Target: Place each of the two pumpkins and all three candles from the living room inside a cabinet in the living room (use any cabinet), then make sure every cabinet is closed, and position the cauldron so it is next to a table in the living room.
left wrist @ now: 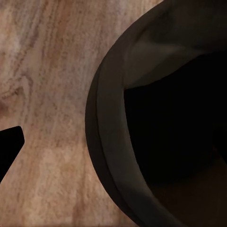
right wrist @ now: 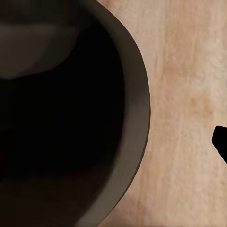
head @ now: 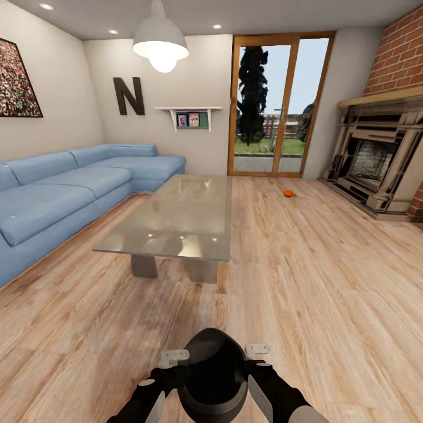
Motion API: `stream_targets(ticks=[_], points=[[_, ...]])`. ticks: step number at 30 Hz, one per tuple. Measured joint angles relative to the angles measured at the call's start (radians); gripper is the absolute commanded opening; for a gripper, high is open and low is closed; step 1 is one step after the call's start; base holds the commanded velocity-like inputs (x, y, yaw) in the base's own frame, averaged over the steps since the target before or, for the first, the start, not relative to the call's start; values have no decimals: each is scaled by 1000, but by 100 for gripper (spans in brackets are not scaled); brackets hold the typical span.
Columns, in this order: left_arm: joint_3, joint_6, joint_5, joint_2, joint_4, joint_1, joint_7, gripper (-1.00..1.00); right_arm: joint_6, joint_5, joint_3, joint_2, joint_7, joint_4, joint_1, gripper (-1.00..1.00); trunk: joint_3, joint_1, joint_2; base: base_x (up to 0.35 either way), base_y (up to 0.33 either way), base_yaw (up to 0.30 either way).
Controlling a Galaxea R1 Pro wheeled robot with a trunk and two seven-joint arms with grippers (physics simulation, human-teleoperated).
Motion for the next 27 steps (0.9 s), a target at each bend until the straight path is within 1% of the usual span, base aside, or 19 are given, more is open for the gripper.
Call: stream_targets(ticks=[4,24,27], points=[[0,0,0,0,0,0,0,100,0,0,0,0,0,1,0,100,0,0,0,0,0,0],[0,0,1,0,0,0,0,100,0,0,0,0,0,1,0,100,-77,9,-5,0,0,0],[0,0,1,0,0,0,0,100,0,0,0,0,1,2,0,100,-77,9,-5,0,0,0]])
